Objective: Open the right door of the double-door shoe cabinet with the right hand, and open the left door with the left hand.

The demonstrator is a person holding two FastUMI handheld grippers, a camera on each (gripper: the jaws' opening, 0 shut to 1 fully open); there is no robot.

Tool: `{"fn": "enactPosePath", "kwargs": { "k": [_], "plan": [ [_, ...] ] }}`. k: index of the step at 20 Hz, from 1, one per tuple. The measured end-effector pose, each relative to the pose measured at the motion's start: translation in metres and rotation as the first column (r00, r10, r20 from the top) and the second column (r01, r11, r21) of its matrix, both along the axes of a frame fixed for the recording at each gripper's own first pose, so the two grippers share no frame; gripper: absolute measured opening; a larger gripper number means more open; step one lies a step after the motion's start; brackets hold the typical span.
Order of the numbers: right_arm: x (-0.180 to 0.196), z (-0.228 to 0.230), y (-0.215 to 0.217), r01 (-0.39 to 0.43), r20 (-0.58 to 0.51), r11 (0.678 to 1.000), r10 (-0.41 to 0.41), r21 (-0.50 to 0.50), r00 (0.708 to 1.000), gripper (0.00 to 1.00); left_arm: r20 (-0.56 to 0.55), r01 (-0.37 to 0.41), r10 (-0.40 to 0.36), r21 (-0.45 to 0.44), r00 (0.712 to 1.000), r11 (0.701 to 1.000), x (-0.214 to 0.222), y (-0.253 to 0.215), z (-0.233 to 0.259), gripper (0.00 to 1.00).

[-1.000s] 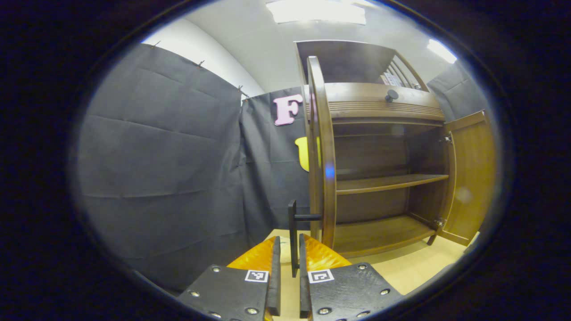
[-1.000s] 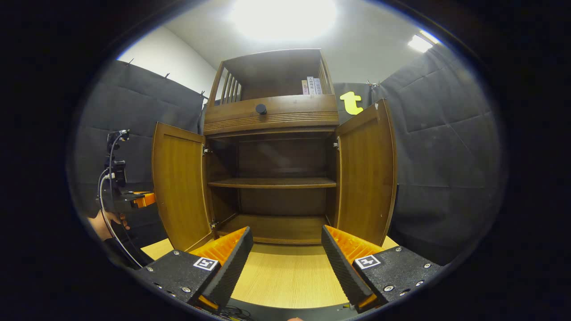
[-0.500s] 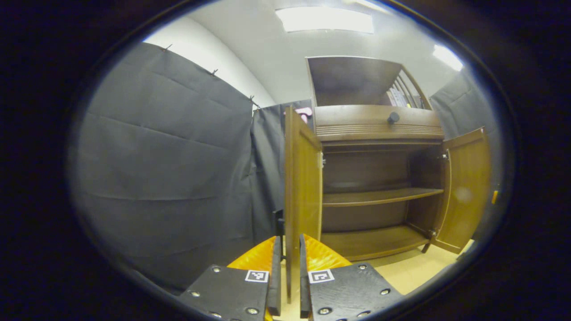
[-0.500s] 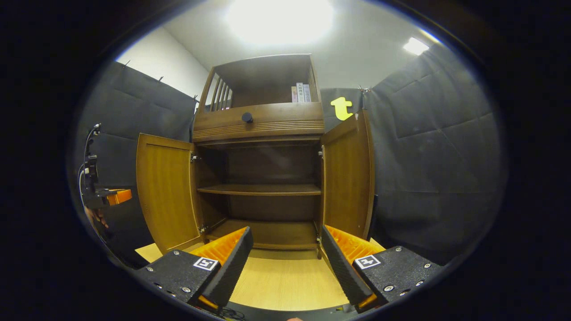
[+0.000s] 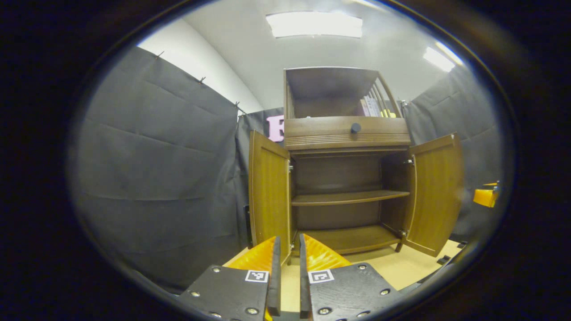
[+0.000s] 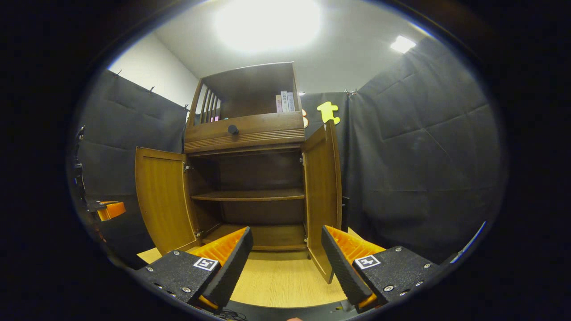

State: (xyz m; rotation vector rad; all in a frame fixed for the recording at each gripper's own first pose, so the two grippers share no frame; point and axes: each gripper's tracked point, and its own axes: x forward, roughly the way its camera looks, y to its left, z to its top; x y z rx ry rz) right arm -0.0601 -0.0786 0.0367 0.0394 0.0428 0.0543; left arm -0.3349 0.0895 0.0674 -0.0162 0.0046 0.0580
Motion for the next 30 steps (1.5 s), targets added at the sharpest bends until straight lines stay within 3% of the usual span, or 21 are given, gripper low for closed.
{"fn": "enactPosePath", "kwargs": {
  "k": [1,2,5,9,14,16,30],
  "plan": [
    [-0.005,-0.001,-0.003,0.004,-0.002,1.000,-0.004,-0.001,1.000,0.95,0.004,-0.002,0.002,0.009,1.000,1.000,-0.008,-0.004,0.002,0.17],
    [-0.009,-0.001,-0.006,0.007,-0.003,1.000,-0.007,0.001,1.000,0.95,0.003,0.000,0.000,0.016,1.000,1.000,-0.016,-0.008,0.001,0.22],
    [-0.019,-0.004,-0.010,0.013,-0.009,1.000,-0.013,0.010,1.000,0.95,-0.006,0.008,-0.007,0.034,1.000,0.999,-0.032,-0.017,-0.002,0.23],
    [-0.029,-0.010,-0.015,0.016,-0.014,1.000,-0.015,0.018,1.000,0.95,-0.012,0.006,-0.005,0.033,1.000,0.999,-0.050,-0.023,-0.003,0.43],
    [-0.035,-0.009,-0.014,0.008,-0.011,1.000,-0.008,0.016,1.000,0.95,-0.002,-0.027,0.027,0.032,1.000,0.999,-0.062,-0.018,-0.003,1.00],
    [-0.034,-0.007,-0.013,0.004,-0.004,1.000,-0.004,0.007,1.000,0.95,0.000,-0.041,0.041,0.027,0.999,0.999,-0.066,-0.014,-0.001,0.95],
    [-0.035,-0.008,-0.005,0.005,0.006,1.000,-0.005,-0.011,1.000,0.95,0.003,-0.048,0.048,0.039,0.999,0.998,-0.070,-0.008,0.000,1.00]
  ]
}}
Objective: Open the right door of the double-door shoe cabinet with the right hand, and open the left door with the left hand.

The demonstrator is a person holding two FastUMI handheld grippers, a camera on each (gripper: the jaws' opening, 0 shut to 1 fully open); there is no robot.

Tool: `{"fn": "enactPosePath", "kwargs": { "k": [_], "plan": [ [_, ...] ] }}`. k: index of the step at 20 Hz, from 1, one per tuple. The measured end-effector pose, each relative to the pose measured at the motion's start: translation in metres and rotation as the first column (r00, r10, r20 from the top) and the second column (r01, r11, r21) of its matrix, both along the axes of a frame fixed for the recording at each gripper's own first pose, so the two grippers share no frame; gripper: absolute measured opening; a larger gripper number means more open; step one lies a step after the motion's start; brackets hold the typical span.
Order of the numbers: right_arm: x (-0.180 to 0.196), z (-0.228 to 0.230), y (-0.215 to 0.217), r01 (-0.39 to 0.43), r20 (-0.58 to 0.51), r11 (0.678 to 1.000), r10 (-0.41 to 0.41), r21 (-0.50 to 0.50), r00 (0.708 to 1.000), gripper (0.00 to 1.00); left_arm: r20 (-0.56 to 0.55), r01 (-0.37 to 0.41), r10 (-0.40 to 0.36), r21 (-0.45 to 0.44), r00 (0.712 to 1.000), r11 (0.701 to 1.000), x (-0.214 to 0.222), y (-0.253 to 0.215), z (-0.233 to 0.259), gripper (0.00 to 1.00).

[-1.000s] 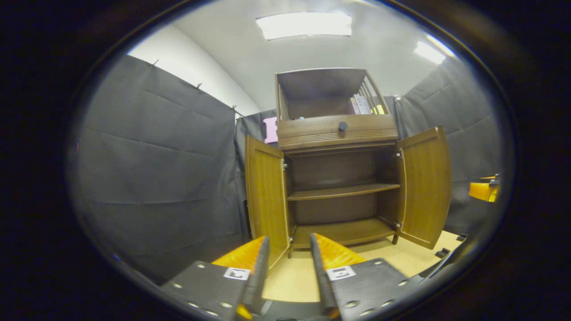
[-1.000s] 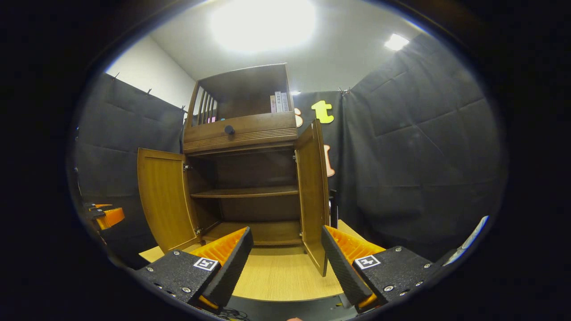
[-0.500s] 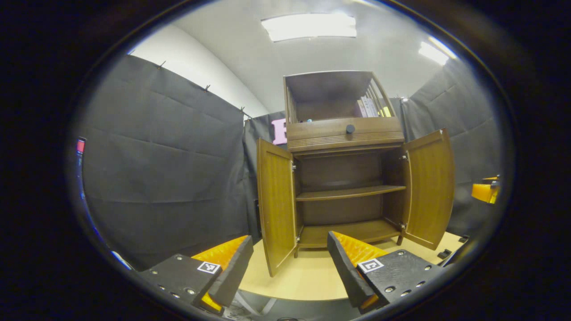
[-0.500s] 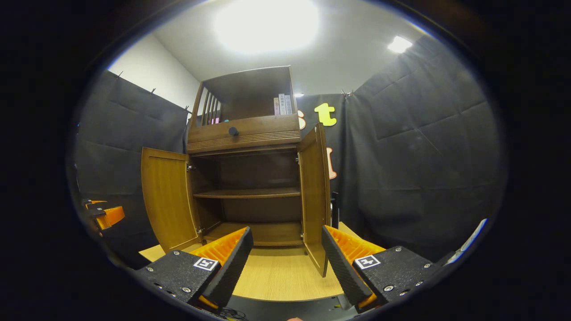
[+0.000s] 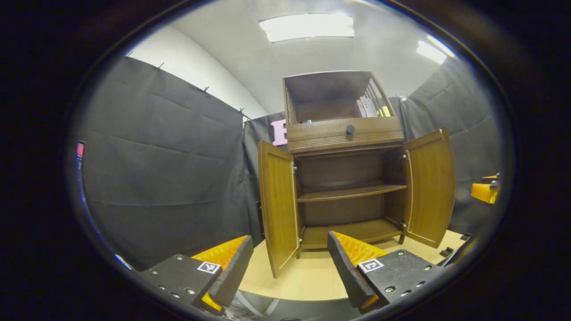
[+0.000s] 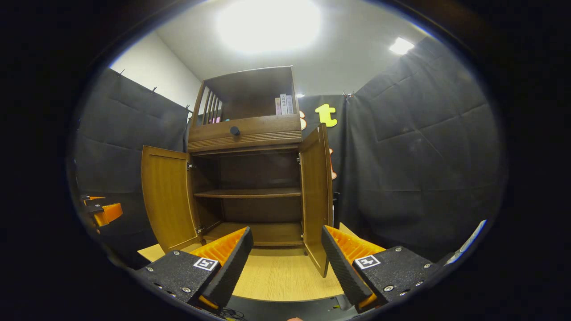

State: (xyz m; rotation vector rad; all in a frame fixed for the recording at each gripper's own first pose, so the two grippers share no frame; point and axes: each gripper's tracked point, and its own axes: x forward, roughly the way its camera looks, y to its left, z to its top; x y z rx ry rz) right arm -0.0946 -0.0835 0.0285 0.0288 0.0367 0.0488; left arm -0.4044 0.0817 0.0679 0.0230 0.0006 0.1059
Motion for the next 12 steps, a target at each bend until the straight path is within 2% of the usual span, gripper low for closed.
{"fn": "enactPosePath", "kwargs": {
  "k": [1,2,5,6,12],
  "plan": [
    [0.000,0.000,0.000,0.000,0.000,1.000,0.000,0.000,1.000,0.95,0.000,0.001,-0.001,-0.001,1.000,1.000,0.000,0.000,0.000,1.00],
    [0.001,0.001,0.001,0.000,0.000,1.000,0.000,0.000,1.000,0.95,0.000,0.000,0.000,0.000,1.000,1.000,0.000,0.000,0.000,0.95],
    [0.004,0.001,0.004,-0.003,0.002,1.000,0.003,-0.002,1.000,0.95,0.003,-0.001,0.001,0.006,1.000,1.000,0.001,0.000,0.001,0.95],
    [0.005,0.002,0.005,-0.005,0.003,1.000,0.005,-0.002,1.000,0.95,0.004,-0.001,0.001,0.007,1.000,1.000,0.001,-0.001,0.002,1.00],
    [0.013,0.001,0.007,-0.011,0.006,1.000,0.011,-0.009,1.000,0.95,0.004,-0.005,0.005,-0.001,1.000,1.000,0.004,0.000,0.001,1.00]
  ]
}}
